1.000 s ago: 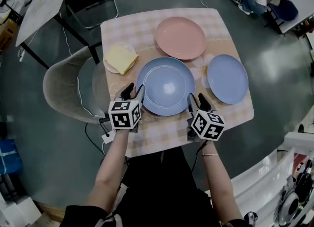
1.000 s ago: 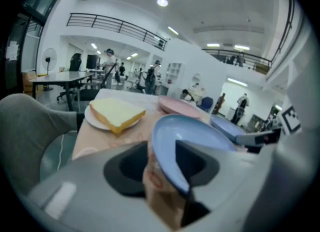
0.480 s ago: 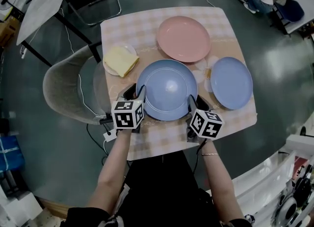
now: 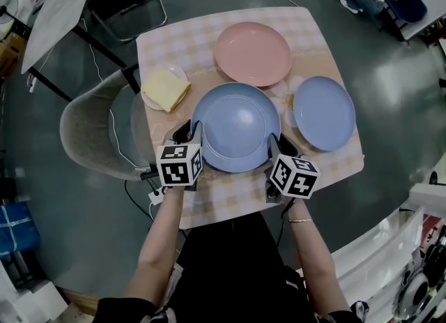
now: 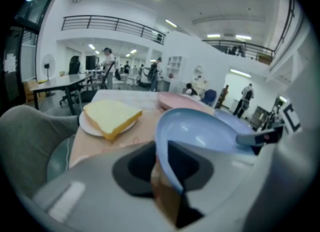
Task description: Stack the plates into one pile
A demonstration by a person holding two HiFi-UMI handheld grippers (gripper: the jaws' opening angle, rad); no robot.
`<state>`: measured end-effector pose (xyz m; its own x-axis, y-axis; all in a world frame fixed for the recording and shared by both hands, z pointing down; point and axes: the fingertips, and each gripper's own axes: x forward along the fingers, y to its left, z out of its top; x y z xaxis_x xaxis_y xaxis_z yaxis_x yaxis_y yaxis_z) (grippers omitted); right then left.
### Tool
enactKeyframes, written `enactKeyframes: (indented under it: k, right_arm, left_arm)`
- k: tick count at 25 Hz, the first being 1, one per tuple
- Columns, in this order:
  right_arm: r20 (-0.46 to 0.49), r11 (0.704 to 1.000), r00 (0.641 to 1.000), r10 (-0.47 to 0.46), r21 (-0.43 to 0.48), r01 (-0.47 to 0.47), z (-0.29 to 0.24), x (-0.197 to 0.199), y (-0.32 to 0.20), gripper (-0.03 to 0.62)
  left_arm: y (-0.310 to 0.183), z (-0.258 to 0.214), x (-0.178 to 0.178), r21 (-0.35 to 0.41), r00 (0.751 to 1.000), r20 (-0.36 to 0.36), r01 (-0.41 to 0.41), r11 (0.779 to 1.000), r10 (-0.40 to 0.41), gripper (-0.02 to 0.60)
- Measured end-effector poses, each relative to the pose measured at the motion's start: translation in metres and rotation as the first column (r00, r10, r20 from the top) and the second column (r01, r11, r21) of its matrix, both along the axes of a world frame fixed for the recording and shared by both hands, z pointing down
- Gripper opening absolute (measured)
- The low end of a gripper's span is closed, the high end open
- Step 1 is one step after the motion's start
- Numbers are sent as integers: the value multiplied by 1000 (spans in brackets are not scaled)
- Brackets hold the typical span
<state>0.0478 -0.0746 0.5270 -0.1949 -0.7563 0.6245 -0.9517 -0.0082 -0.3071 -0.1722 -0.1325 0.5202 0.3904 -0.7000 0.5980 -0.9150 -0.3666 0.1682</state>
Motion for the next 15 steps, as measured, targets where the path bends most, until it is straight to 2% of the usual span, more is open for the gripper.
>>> enactKeyframes:
  k: [9,15]
  right_arm:
    - [-9,992,993,114,54,-113,-36,52,12,69]
    - [-20,969,970,242,67,-240,-49,103,30,67]
  left_arm:
    - [-8,-28,57,20,991,-47,-121,992,122,80]
    - [-25,-48,123,45,964,-61,-257,965,260,80]
